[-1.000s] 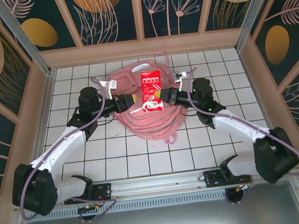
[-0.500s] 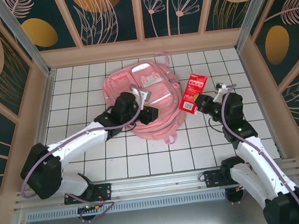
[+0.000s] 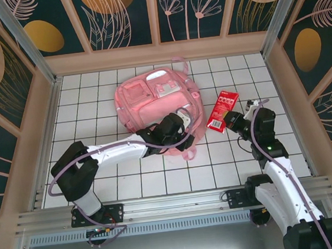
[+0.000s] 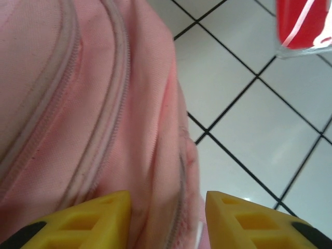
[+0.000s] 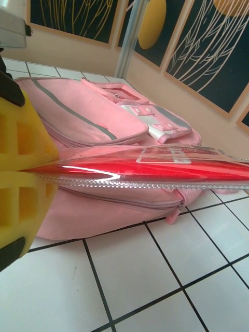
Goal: Pack the student bag
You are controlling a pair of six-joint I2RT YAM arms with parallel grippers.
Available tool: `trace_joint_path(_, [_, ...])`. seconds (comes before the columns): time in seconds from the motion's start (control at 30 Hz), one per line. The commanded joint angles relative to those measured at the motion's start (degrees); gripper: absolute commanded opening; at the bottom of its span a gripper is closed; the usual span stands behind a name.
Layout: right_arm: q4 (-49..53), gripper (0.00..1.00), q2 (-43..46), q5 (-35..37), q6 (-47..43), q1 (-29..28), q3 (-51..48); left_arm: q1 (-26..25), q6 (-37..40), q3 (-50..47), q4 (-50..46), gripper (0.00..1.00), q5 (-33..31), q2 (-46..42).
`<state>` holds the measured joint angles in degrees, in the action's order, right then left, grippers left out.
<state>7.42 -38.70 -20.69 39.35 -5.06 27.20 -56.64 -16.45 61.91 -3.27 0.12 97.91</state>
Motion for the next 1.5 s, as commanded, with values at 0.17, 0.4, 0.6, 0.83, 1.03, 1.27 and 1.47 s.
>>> trace_joint_path(0.17, [-3.17, 0.0, -0.52, -2.86, 0.7, 0.61, -1.61, -0.79, 2.21, 3.23, -3.11, 0.28, -9.98, 3.61])
trace_joint_path(0.4, [-5.48, 0.0, -0.67, -5.69, 1.36, 0.84, -2.82, -0.8, 1.14, 5.41, -4.85, 0.0, -11.42, 1.19])
trace_joint_path(0.6, [-10.01, 0.0, -1.74, -9.64, 6.03, 0.78, -5.79, -0.69, 1.0, 11.28, -9.54, 0.0, -21.12, -3.48])
trace_joint_path(0.83, [-20.1, 0.0, -6.02, -13.52, 12.23, -1.54, -8.8, -0.7, 3.02, 17.42, -11.17, 0.0, -27.47, -5.96])
trace_joint_path(1.03, [-29.32, 0.0, -16.65, -11.6, 14.29, -11.8, -5.34, -0.62, 4.62, 21.25, -10.89, 0.0, -29.26, -6.5])
trace_joint_path(1.27, [-38.31, 0.0, -32.78, -6.85, 15.96, -21.26, 3.7, -0.65, 6.6, 23.63, -10.09, 0.0, -29.66, -7.18])
trace_joint_path(1.47, [-45.5, 0.0, -48.07, -4.19, 21.25, -23.37, 13.41, -0.62, 6.78, 24.03, -9.87, 0.0, -28.6, -7.62])
